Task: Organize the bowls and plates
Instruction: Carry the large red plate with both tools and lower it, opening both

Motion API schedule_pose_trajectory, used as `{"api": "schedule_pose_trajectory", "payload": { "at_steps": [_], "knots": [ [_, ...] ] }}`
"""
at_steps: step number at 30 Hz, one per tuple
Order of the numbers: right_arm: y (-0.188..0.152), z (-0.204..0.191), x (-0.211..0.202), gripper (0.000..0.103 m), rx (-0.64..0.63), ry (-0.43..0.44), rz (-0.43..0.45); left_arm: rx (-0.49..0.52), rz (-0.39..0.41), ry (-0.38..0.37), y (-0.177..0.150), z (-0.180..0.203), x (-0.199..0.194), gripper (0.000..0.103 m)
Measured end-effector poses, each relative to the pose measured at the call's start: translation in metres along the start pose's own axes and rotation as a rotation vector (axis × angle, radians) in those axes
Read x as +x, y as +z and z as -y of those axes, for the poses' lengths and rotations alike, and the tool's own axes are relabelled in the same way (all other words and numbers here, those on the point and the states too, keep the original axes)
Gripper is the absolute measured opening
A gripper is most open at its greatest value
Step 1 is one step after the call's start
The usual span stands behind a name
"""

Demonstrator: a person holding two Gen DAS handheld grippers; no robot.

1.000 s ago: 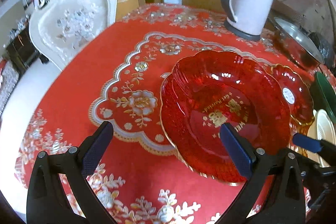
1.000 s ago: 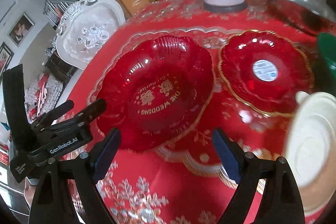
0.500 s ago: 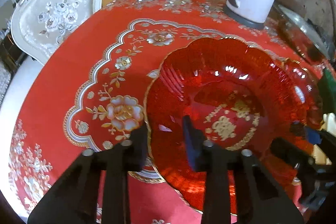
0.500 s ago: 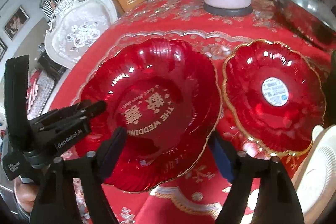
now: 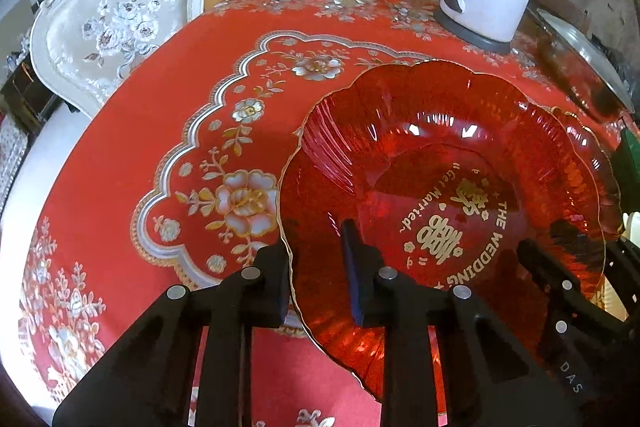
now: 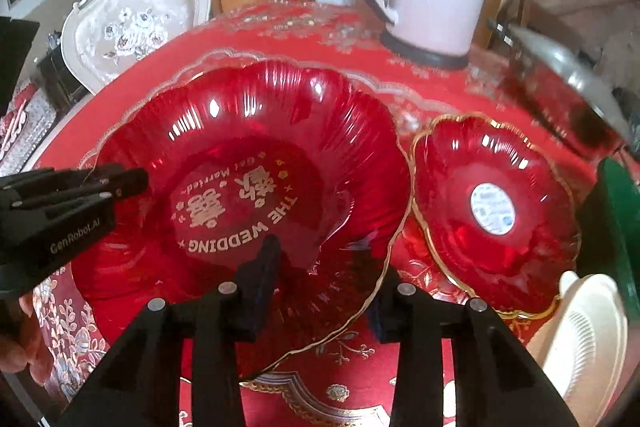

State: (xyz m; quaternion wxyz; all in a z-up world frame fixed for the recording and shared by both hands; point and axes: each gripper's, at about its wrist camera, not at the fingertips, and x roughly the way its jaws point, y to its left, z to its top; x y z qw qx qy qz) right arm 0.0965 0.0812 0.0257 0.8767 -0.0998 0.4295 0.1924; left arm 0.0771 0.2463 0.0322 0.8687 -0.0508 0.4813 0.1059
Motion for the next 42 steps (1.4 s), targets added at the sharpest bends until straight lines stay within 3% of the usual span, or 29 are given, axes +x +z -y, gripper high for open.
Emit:
{"api": "schedule_pose_trajectory", "payload": {
  "at_steps": [10, 20, 30, 42],
  "knots": [
    [-0.007, -0.031, -0.039, 0.041, -0.069, 0.021, 0.052, -0.051, 0.050, -0.010, -0.027, -0.034, -0.049, 0.022],
    [-0.036, -0.075, -0.060, 0.041, -0.177, 0.135, 0.053, -0.138, 0.067, 0.056, -0.091, -0.093, -0.092, 0.022],
    [-0.064, -0.110, -0.036, 0.042, -0.248, 0.174, -0.027, -0.217, 0.046, 0.091, -0.133, -0.115, -0.082, 0.022],
    [-0.075, -0.110, -0.031, 0.042, -0.231, 0.188, -0.057, -0.230, 0.075, 0.106, -0.141, -0.112, -0.075, 0.022]
  ]
}}
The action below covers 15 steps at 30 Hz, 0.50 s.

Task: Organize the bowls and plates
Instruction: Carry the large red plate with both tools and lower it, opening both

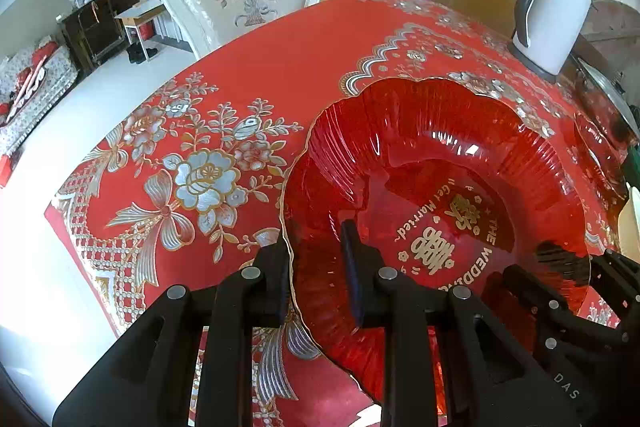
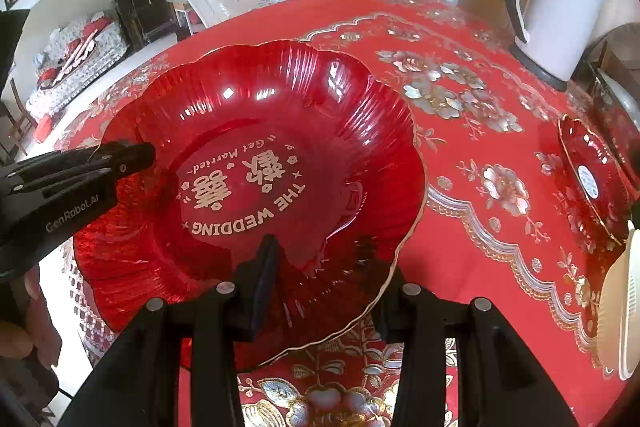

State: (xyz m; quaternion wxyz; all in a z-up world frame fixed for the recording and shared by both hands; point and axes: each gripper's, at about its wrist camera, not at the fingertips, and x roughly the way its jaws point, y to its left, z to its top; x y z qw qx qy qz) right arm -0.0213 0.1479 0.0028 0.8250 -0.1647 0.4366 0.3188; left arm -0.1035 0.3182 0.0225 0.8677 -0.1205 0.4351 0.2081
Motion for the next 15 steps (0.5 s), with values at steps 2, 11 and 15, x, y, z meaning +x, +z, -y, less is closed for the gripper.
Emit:
{"api": "schedule_pose_trajectory", "payload": {
  "at_steps": [2, 11, 15],
  "knots": [
    [-0.0002, 0.0004, -0.0005, 0.044, 0.007, 0.015, -0.001, -0.007, -0.001, -0.006, 0.0002, -0.0005, -0.0004, 0.022],
    [-0.0013, -0.0011, -0.0078, 0.064, 0.000, 0.053, 0.006, -0.016, 0.013, 0.024, -0.0009, -0.0034, -0.0038, 0.022],
    [-0.0015, 0.0033, -0.0086, 0.064, 0.015, 0.062, 0.007, -0.022, 0.023, 0.034, 0.0011, -0.0070, -0.0063, 0.024]
  ]
}}
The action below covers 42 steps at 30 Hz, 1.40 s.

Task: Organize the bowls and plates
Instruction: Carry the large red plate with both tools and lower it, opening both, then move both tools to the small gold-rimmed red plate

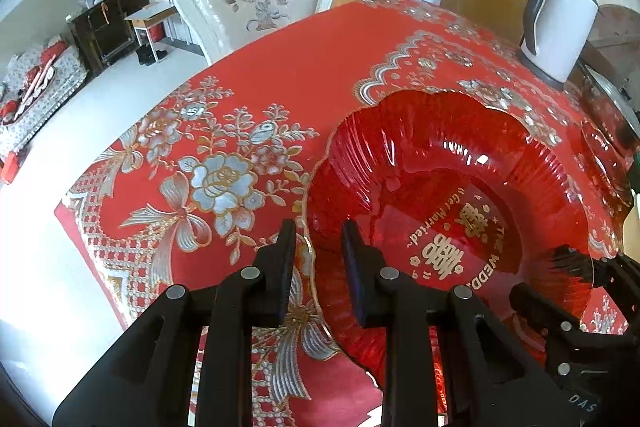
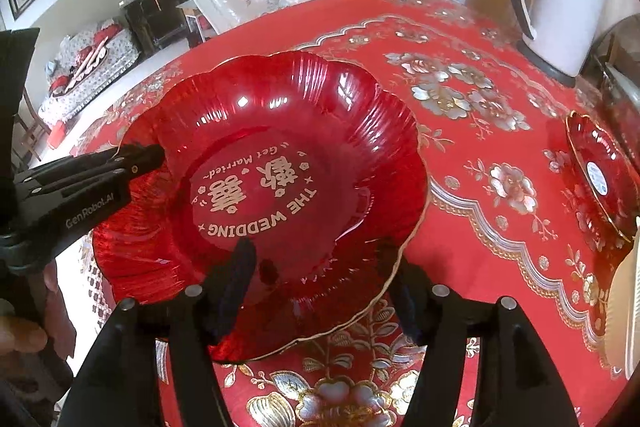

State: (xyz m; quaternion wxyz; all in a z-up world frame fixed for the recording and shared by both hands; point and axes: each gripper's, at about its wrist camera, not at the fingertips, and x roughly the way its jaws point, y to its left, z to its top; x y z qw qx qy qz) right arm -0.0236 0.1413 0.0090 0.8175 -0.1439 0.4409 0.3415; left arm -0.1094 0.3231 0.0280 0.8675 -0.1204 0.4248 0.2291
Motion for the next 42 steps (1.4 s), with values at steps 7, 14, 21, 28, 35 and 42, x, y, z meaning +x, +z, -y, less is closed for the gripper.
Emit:
{"api": "schedule_pose_trajectory", "payload": {
  "at_steps": [7, 14, 21, 28, 35, 42],
  "knots": [
    [0.000, 0.016, -0.013, 0.064, 0.042, 0.022, 0.026, -0.012, 0.078, 0.053, 0.008, -0.007, -0.020, 0.055],
    [0.007, 0.053, -0.037, 0.064, 0.151, 0.063, 0.065, 0.033, 0.134, 0.019, 0.027, 0.018, -0.046, 0.064],
    [0.016, 0.111, -0.067, 0.066, 0.269, 0.053, 0.111, 0.139, 0.113, -0.096, 0.050, 0.087, -0.050, 0.064],
    [0.025, 0.190, -0.089, 0.072, 0.386, 0.011, 0.127, 0.239, 0.067, -0.181, 0.064, 0.166, -0.041, 0.064],
    [0.036, 0.266, -0.073, 0.072, 0.490, -0.021, 0.051, 0.267, -0.007, -0.228, 0.080, 0.238, -0.016, 0.064],
    [0.027, 0.310, -0.055, 0.072, 0.562, -0.045, -0.001, 0.278, -0.053, -0.228, 0.088, 0.282, 0.008, 0.064]
  ]
}}
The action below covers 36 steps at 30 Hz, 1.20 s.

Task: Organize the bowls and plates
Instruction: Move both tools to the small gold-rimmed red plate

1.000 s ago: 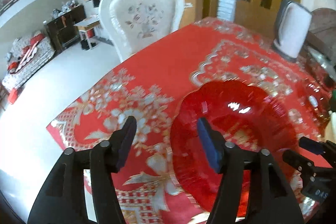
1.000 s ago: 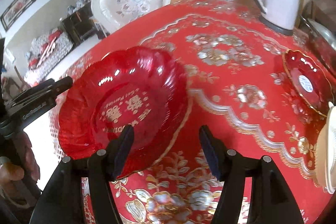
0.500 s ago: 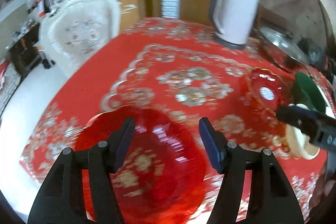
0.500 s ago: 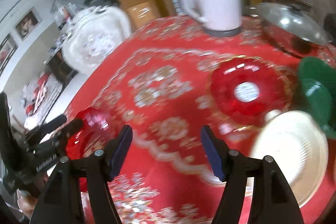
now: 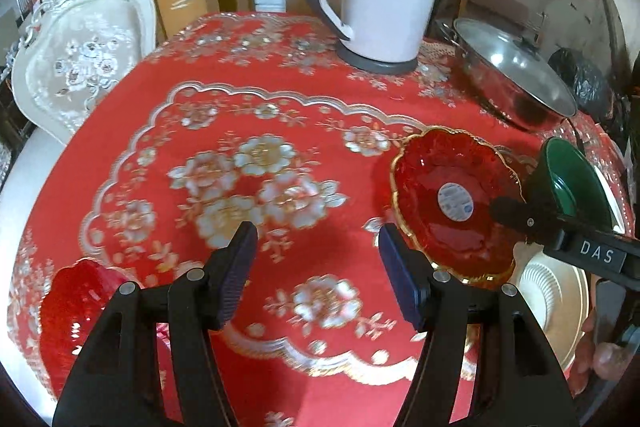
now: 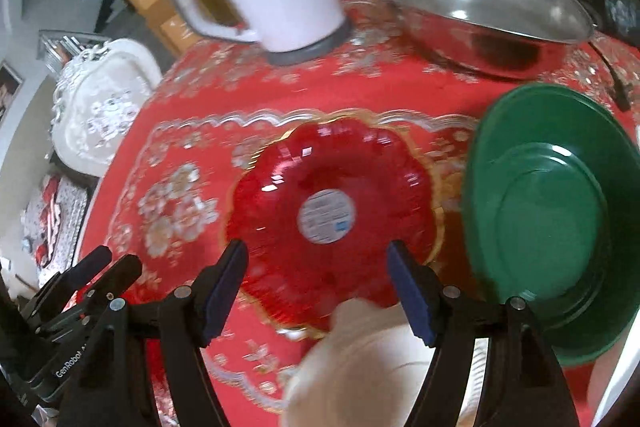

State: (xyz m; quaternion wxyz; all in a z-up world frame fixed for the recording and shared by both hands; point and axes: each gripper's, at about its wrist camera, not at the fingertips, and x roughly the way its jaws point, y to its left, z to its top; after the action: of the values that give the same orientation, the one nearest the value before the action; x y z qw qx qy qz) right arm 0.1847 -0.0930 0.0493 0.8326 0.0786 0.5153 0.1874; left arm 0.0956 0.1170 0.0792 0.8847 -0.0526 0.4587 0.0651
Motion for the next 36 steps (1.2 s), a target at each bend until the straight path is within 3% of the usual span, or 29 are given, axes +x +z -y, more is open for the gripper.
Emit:
{"api": "schedule_pose_trajectory", "payload": {
  "at_steps": [7, 9, 21, 28, 33, 36],
  "knots": [
    [0.012, 0.033, -0.003, 0.072, 0.036, -0.074, 0.021, -0.030, -0.046, 0.002, 0.009, 0.014, 0.029, 0.064],
    [0.016, 0.038, -0.004, 0.072, 0.034, -0.058, 0.025, -0.034, -0.063, -0.003, 0.010, 0.018, 0.036, 0.064],
    [0.025, 0.015, 0.021, 0.072, -0.081, -0.208, -0.044, -0.030, -0.137, -0.008, 0.010, 0.039, 0.067, 0.064],
    [0.035, 0.013, 0.027, 0.074, -0.067, -0.203, -0.054, -0.017, -0.157, -0.038, 0.010, 0.049, 0.076, 0.064],
    [0.040, 0.005, 0.035, 0.087, -0.051, -0.215, -0.073, -0.018, -0.170, -0.034, 0.010, 0.050, 0.082, 0.064],
    [0.041, -0.002, 0.043, 0.087, -0.074, -0.239, -0.080, -0.014, -0.175, -0.028, 0.010, 0.049, 0.084, 0.064]
  ]
}}
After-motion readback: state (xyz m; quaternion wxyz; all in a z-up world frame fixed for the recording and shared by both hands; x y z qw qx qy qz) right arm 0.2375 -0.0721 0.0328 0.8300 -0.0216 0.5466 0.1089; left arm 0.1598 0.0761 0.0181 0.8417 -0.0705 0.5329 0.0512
